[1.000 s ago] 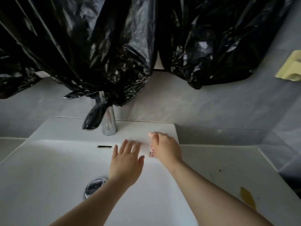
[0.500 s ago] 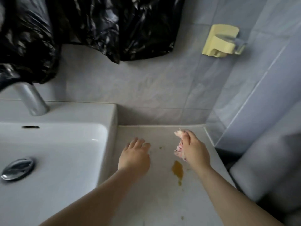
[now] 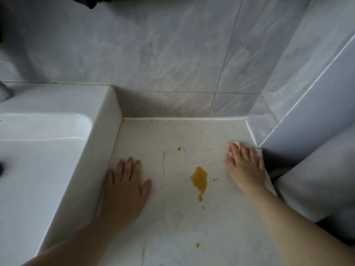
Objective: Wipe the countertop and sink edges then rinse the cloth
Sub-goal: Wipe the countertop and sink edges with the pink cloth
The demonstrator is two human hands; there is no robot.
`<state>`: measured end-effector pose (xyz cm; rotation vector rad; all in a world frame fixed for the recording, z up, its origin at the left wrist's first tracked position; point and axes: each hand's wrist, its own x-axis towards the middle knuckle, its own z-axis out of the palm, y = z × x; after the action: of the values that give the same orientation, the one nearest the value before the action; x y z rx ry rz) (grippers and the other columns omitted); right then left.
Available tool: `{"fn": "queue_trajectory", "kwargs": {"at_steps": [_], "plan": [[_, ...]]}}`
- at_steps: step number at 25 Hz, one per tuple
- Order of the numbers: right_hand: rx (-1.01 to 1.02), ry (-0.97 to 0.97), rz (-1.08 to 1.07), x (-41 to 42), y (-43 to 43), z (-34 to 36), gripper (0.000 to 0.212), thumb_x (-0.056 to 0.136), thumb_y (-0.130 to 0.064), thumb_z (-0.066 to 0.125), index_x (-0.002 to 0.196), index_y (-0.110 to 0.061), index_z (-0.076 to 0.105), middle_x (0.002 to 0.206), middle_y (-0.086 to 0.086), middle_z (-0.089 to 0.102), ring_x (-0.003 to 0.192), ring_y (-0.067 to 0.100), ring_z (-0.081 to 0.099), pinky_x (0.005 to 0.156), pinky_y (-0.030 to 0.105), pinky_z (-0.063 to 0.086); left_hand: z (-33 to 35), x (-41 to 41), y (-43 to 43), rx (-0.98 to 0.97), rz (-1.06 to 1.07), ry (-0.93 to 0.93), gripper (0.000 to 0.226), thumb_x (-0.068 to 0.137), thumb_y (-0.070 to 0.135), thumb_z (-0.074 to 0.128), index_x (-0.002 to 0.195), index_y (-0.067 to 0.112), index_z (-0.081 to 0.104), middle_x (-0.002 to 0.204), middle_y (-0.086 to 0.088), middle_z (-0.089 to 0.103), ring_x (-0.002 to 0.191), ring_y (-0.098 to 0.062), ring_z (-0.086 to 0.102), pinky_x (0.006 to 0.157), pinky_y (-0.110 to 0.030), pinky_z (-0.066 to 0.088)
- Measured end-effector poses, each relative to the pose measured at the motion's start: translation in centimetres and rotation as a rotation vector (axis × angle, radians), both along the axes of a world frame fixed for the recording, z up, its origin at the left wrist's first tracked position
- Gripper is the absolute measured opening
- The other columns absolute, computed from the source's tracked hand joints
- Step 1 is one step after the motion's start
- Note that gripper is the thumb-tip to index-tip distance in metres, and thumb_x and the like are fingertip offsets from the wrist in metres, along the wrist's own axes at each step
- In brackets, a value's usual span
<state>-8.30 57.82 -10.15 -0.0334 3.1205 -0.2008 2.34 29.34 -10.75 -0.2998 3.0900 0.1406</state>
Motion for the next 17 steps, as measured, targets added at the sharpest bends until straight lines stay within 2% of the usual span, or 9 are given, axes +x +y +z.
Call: {"fn": "queue_trajectory", "kwargs": {"at_steps": [3,5,7,9,10,11,14,16,17], "plan": [[-0.008,0.064,0.294,6.5,-1.0,-1.1,0.064,0.098,-0.048,0.003,0.137,-0.019,0.045,0.14,0.009,0.05,0.128,0.033,0.046,0.11,0.045,0.019,0.1,0.0,-0.1,-0.012,-0.008,0.023,0.065,0.084,0.046,0.029,0.127,0.003,0.053,0.132,-0.02,0.052,0.122,-0.039,0.048,0.097,-0.054,0.037],[0.064,0.104,0.446,9.5,0.1,-2.1,0.056,0.101,-0.043,0.008,0.136,-0.019,0.043,0.137,0.009,0.053,0.127,0.031,0.046,0.108,0.044,0.023,0.1,0.0,-0.1,-0.006,-0.004,0.01,0.065,0.084,0.045,0.029,0.127,0.003,0.053,0.132,-0.02,0.052,0.122,-0.039,0.048,0.097,-0.054,0.037],[0.088,0.116,0.332,5.3,0.9,-1.5,0.06,0.099,-0.047,0.004,0.138,-0.024,0.043,0.14,0.007,0.051,0.128,0.029,0.042,0.111,0.046,0.021,0.1,0.0,0.0,-0.003,0.0,0.014,0.065,0.084,0.045,0.029,0.127,0.003,0.053,0.132,-0.02,0.052,0.122,-0.039,0.048,0.097,-0.055,0.037],[0.053,0.102,0.077,-1.3,0.2,-0.4,0.058,0.096,-0.051,0.006,0.145,-0.031,0.031,0.151,0.002,0.035,0.138,0.028,0.029,0.117,0.047,0.008,-0.1,0.0,-0.1,-0.018,-0.006,0.032,0.065,0.084,0.046,0.029,0.127,0.003,0.053,0.132,-0.02,0.053,0.122,-0.039,0.049,0.097,-0.055,0.038],[0.03,0.008,-0.01,-2.5,-1.4,0.0,0.056,0.096,-0.05,0.01,0.147,-0.033,0.024,0.155,0.0,0.025,0.142,0.027,0.02,0.117,0.046,-0.001,0.0,-0.1,-0.1,-0.021,-0.01,0.04,0.065,0.084,0.045,0.029,0.126,0.002,0.053,0.132,-0.02,0.053,0.122,-0.039,0.049,0.096,-0.055,0.038],[-0.017,-0.016,0.001,-2.3,-2.9,-0.5,0.055,0.096,-0.047,0.014,0.147,-0.033,0.024,0.156,0.001,0.022,0.143,0.028,0.017,0.116,0.045,-0.002,0.0,-0.1,-0.1,-0.019,-0.011,0.049,0.065,0.084,0.045,0.029,0.127,0.002,0.053,0.132,-0.02,0.053,0.122,-0.039,0.049,0.096,-0.055,0.038],[0.054,0.067,0.443,3.7,-4.2,-2.1,0.057,0.098,-0.043,0.013,0.137,-0.019,0.047,0.141,0.009,0.049,0.129,0.034,0.045,0.113,0.045,0.019,-0.3,0.1,-0.1,-0.015,0.003,0.065,0.066,0.084,0.046,0.029,0.128,0.003,0.052,0.133,-0.019,0.052,0.123,-0.037,0.048,0.097,-0.054,0.037],[0.109,0.072,0.573,2.4,-1.6,-1.7,0.06,0.098,-0.045,0.011,0.137,-0.016,0.046,0.138,0.01,0.052,0.127,0.035,0.048,0.11,0.042,0.015,-0.3,0.0,-0.2,-0.02,0.004,0.082,0.066,0.083,0.046,0.03,0.128,0.002,0.052,0.133,-0.02,0.052,0.123,-0.038,0.048,0.098,-0.054,0.037],[0.099,0.096,0.506,0.4,-0.1,-1.5,0.064,0.094,-0.048,0.011,0.14,-0.016,0.042,0.143,0.01,0.046,0.131,0.034,0.043,0.111,0.039,0.009,-0.4,0.0,-0.1,-0.019,-0.004,0.088,0.066,0.083,0.045,0.03,0.127,0.002,0.053,0.132,-0.02,0.052,0.122,-0.039,0.049,0.097,-0.055,0.037]]}}
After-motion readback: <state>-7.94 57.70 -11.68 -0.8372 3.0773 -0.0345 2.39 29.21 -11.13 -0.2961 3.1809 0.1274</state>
